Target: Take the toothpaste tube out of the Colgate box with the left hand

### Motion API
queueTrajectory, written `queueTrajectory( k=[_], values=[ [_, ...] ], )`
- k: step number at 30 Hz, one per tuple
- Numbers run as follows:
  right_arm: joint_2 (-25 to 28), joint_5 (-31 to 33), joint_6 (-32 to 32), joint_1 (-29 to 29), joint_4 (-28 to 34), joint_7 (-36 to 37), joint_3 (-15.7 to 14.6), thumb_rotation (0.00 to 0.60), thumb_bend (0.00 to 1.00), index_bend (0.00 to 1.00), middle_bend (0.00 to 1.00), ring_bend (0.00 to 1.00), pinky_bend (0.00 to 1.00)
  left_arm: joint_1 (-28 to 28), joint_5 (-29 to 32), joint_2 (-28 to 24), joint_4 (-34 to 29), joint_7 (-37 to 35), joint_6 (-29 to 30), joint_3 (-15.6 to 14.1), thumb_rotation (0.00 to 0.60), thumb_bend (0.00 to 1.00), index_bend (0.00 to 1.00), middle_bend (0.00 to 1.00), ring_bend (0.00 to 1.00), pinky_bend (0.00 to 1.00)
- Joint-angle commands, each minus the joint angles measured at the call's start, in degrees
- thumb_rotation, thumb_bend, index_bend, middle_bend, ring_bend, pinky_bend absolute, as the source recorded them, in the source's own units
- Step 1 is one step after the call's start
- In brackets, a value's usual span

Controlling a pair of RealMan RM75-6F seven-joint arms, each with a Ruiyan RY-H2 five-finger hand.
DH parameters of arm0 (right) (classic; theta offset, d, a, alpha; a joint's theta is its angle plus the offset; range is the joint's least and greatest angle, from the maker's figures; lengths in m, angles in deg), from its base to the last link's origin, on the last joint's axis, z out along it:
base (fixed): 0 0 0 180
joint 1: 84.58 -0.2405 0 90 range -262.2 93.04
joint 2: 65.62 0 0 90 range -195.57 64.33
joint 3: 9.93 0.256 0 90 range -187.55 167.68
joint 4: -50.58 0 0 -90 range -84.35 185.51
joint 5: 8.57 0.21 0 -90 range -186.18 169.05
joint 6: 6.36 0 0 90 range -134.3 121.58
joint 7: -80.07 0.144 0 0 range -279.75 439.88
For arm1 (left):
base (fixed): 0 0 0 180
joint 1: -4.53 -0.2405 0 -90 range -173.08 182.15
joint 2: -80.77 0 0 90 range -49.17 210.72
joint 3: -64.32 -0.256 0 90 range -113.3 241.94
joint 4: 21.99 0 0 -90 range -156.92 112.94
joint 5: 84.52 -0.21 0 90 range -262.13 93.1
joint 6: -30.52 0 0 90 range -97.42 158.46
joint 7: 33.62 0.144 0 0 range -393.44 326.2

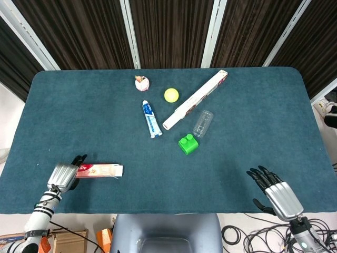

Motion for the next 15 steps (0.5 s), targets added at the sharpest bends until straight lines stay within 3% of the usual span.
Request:
queueTrajectory(
  k=[1, 6, 15],
  values=[
    [0.1, -0.1, -0.4, 0.0, 0.1, -0.2, 0.2, 0.600, 0.24, 0.14, 0.12, 0.06, 0.27, 1.1, 2.9, -0.3, 0.0, 1.1, -1.6, 0.0, 0.600, 0.38, 0.08, 0.15, 0.93, 0.93],
    [0.2, -0.3, -1.0, 0.1, 0.3, -0.3, 0.4, 0.600, 0.24, 0.14, 0.12, 0.06, 0.27, 1.8, 3.9, 0.6, 1.6, 0.9, -1.5, -0.1, 0.600, 0.38, 0.09, 0.16, 0.93, 0.93],
    [0.7, -0.6, -2.5, 0.1, 0.7, -0.6, 0.5, 0.600, 0.24, 0.14, 0.12, 0.06, 0.27, 2.9, 6.5, 1.9, 4.3, -0.1, -2.7, -0.6, 0.600, 0.37, 0.25, 0.33, 0.93, 0.94]
  ],
)
